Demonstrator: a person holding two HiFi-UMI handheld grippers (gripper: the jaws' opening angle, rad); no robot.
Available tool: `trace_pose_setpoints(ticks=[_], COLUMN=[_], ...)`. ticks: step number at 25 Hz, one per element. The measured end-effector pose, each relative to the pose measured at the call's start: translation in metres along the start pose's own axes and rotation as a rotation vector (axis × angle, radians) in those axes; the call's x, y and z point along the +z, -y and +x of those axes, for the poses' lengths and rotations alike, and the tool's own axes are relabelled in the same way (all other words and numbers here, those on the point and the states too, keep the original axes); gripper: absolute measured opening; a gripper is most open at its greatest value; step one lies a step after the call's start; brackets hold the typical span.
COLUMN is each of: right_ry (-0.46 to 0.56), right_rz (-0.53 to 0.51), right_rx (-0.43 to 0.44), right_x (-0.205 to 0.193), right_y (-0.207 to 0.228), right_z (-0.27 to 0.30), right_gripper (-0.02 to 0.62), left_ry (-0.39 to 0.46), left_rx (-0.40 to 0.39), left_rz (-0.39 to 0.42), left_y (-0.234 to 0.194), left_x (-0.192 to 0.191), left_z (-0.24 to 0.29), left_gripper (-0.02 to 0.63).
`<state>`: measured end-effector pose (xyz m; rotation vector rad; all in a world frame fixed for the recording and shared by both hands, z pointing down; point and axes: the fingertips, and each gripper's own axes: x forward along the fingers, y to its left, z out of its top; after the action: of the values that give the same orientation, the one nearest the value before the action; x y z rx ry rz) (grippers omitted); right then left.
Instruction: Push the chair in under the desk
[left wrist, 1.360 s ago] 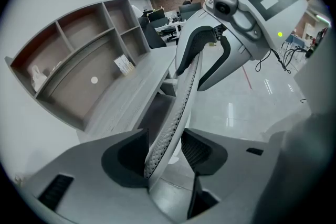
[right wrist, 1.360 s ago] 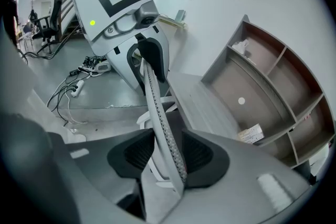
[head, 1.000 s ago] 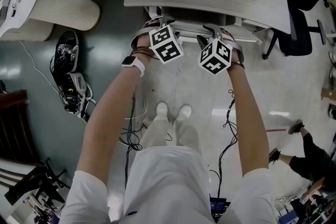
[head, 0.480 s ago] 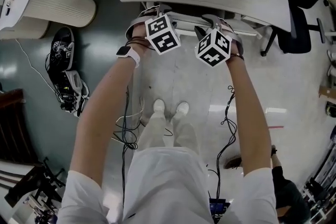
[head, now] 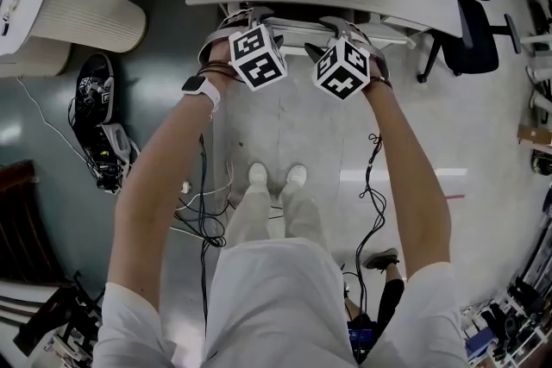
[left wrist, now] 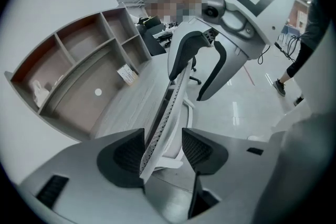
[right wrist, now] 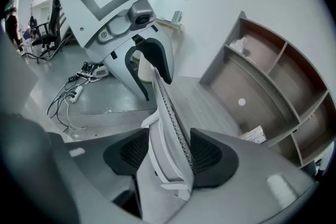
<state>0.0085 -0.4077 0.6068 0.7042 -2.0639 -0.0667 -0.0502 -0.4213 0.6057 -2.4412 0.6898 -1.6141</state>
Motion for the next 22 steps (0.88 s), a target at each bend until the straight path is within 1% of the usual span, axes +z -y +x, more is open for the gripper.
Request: trace_pose_setpoints(ticks=[2, 5, 7, 8, 11, 14, 16, 18, 22], right_ry=[0.036, 0.073, 0.085, 0.091, 0.109, 0.129, 0.147, 0.171, 0.222], right_rz=[0.03, 0.092, 0.128, 0.139, 0.155, 0.164, 0.183, 0.215, 0.268], right_rx=[-0.034, -0.051, -0.051, -0.057, -0.075, -0.089, -0.106, -0.125, -0.164], right_x=[0.004, 0.011, 0.013, 0.014, 0.017, 0.022, 0.025, 0.027, 0.034], right_y=[0.004, 0.005, 0.002, 0.001, -0.006, -0.016, -0.023, -0.029, -0.04], right_z=[-0.011, -0.031, -0.043, -0.049, -0.068, -0.086, -0.098, -0.11, -0.137], right_gripper=[0.244, 0.236, 0.187, 0.169, 0.147, 0.126, 0.109, 0.089, 0.06], left_ry=[0.014, 0.073, 0.121, 0.142, 0.203, 0.255, 0.279, 0.3, 0.339], left_rx=[0.022, 0.073, 0.099, 0.104, 0.116, 0.137, 0.15, 0.157, 0.157], left_rz=[0.002, -0.032, -0.067, -0.092, -0.19, -0.282, -0.33, -0.373, -0.473], left_y=[0.002, 0.002, 0.004, 0.006, 0.011, 0.013, 0.017, 0.022, 0.036], left_x=[0.0, 0.0, 0.002, 0.003, 0.007, 0.008, 0.006, 0.002, -0.002], left_z=[-0.007, -0.025, -0.04, -0.047, -0.068, -0.089, -0.102, -0.116, -0.143], left_gripper=[0.209, 0.206, 0.179, 0.175, 0.144, 0.085, 0.039, 0.012, 0.006])
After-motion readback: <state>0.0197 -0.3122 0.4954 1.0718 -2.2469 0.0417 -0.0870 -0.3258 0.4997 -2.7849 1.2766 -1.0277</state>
